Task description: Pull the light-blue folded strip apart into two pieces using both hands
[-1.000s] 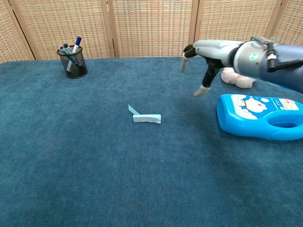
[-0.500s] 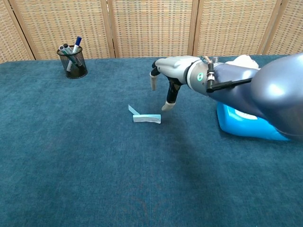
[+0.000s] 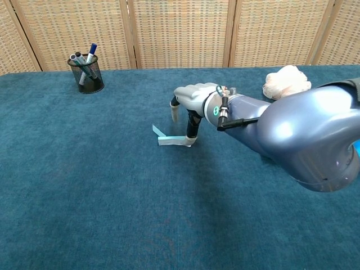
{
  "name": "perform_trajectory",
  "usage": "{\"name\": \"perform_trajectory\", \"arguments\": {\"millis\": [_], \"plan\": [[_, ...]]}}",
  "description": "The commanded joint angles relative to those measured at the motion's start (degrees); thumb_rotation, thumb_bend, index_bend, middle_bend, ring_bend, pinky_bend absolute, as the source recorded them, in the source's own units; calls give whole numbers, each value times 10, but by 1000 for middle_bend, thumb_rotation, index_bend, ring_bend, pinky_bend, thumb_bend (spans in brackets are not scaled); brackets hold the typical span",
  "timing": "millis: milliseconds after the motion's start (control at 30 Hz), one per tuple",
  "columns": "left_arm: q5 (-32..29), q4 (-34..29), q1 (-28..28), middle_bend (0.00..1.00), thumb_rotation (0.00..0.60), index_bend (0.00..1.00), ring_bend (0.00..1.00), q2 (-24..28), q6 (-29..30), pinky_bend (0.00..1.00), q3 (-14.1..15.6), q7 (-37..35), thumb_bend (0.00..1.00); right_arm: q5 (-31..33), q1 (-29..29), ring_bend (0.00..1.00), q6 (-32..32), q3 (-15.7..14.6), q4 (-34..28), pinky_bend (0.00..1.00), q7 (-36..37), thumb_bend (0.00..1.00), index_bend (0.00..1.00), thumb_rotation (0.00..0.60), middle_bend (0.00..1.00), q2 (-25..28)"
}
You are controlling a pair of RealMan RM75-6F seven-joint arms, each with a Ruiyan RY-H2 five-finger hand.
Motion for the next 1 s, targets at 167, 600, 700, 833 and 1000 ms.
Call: {"name": "perform_trajectory", "arguments": {"millis": [167,600,700,833,1000], "plan": [[-1,1,1,0,600,0,0,4,-1,0,0,-10,85,-4,2,0,-10,-2,23,14,8,234,381,600,0,-14],[-13,8,-5,0,600,0,0,6,-15,0,-4,-18,86,-2,8,0,-33,-5,88,14,11,296,406,600,0,-47],[-16,7,-7,0,600,0,0,6,-18,0,-4,-18,85,-4,8,0,-39,-6,100,14,12,328,417,600,0,-51],[-18,8,-8,0,600,0,0,6,-20,0,-4,-17,85,-8,9,0,-46,-4,111,14,15,377,463,600,4,-56],[-22,9,-10,0,600,0,0,5,-23,0,-4,-15,86,-16,10,0,-50,-3,117,14,16,405,506,600,16,-59]]}}
